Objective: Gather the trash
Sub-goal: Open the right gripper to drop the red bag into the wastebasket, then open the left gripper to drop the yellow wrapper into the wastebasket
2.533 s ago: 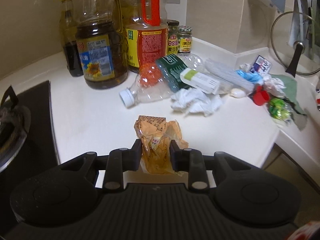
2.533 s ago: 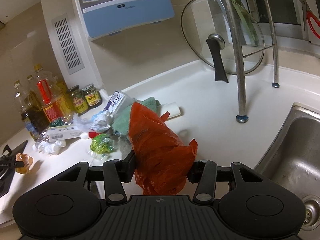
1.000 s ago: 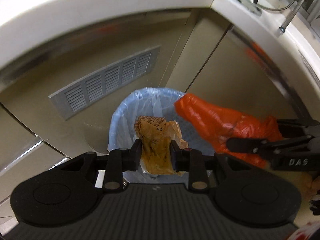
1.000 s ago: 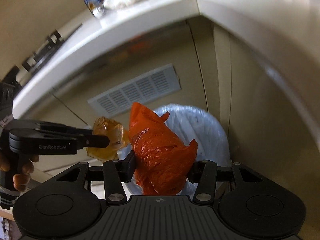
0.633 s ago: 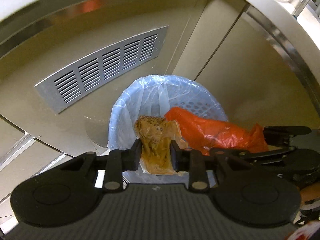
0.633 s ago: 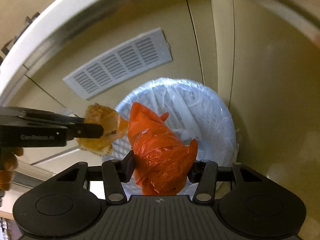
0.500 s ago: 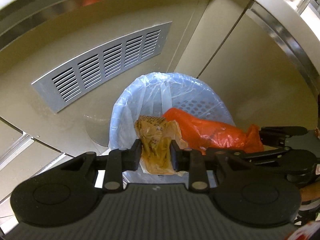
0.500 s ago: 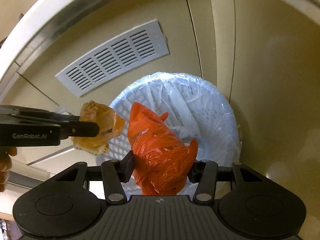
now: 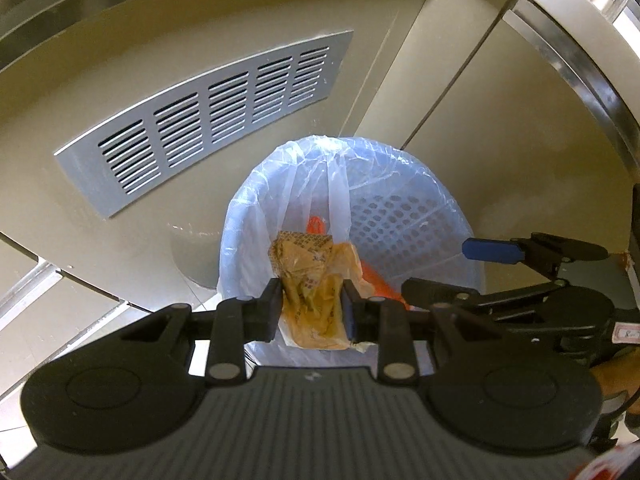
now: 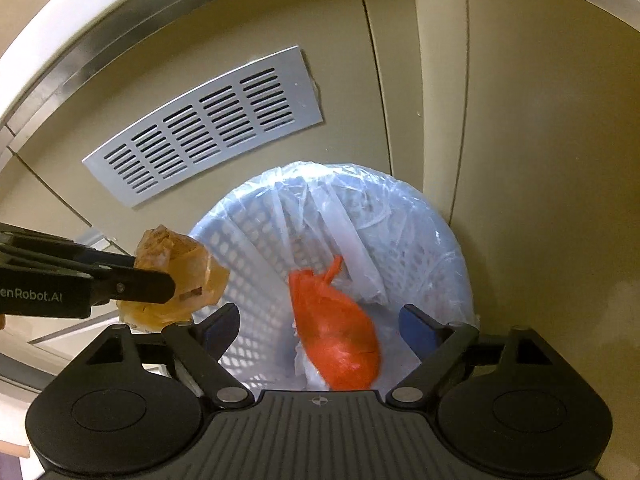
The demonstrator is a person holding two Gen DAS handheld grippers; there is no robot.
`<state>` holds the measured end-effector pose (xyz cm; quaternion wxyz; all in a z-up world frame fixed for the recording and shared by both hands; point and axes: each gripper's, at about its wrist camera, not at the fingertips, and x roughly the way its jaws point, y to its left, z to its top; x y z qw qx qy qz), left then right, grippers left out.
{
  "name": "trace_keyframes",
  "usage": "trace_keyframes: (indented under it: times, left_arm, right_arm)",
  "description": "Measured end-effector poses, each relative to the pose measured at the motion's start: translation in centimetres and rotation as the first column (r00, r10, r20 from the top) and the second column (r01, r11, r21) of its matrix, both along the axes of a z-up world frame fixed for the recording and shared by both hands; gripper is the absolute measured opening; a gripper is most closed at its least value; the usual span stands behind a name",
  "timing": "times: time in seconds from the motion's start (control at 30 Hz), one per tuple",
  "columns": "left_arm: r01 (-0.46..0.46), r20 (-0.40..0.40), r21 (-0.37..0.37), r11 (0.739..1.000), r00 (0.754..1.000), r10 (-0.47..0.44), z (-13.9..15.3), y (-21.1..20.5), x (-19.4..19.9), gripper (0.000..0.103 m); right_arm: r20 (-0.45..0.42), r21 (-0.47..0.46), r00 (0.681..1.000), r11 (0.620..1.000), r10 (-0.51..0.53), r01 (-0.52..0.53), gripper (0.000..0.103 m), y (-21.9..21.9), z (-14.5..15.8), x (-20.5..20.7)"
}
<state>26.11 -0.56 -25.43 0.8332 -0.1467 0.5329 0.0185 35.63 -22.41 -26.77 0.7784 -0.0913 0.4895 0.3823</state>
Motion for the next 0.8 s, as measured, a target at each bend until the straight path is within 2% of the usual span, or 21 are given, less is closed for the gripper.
trace_keyframes:
  times: [0.13, 0.23, 0.3, 0.4, 0.47, 0.8]
  left_arm:
    - [0.006, -0.011, 0.002, 1.0, 1.0, -0.006, -0.6, -0.4, 0.4, 0.029]
    - [0.01, -0.019, 0.008, 1.0, 1.0, -0.01, -1.0, -0.8, 0.7, 0.035]
    - [0.012, -0.021, 0.016, 1.0, 1.0, -0.011, -1.2, -1.1, 0.9, 0.048]
    - [0.014, -0.02, 0.018, 1.0, 1.0, -0.013, -1.3, -1.3, 1.0, 0.058]
    - [0.017, -0.017, 0.015, 1.0, 1.0, -0.017, -1.3, -1.4, 1.1, 0.061]
    - [0.027, -0.017, 0.027, 0.999, 1.0, -0.027, -0.6, -1.5, 0.5, 0.062]
  right_arm:
    - [0.013, -0.028, 1.0, 1.0, 0.004, -0.003, 0.086, -0.5, 0.3, -0.3]
    - [0.011, -0.03, 1.0, 1.0, -0.009, 0.009, 0.086, -1.0, 0.4, -0.3]
    - [0.007, -0.033, 1.0, 0.999, -0.014, 0.015, 0.086, -1.3, 0.5, -0.4]
    - [0.008, -0.033, 1.0, 0.999, -0.017, 0.017, 0.086, -1.4, 0.7, -0.6]
    - [0.01, -0.03, 1.0, 0.999, -0.016, 0.017, 0.086, -1.6, 0.9, -0.8]
    - [-0.002, -0.022, 1.0, 1.0, -0.021, 0.021, 0.086, -1.7, 1.6, -1.7]
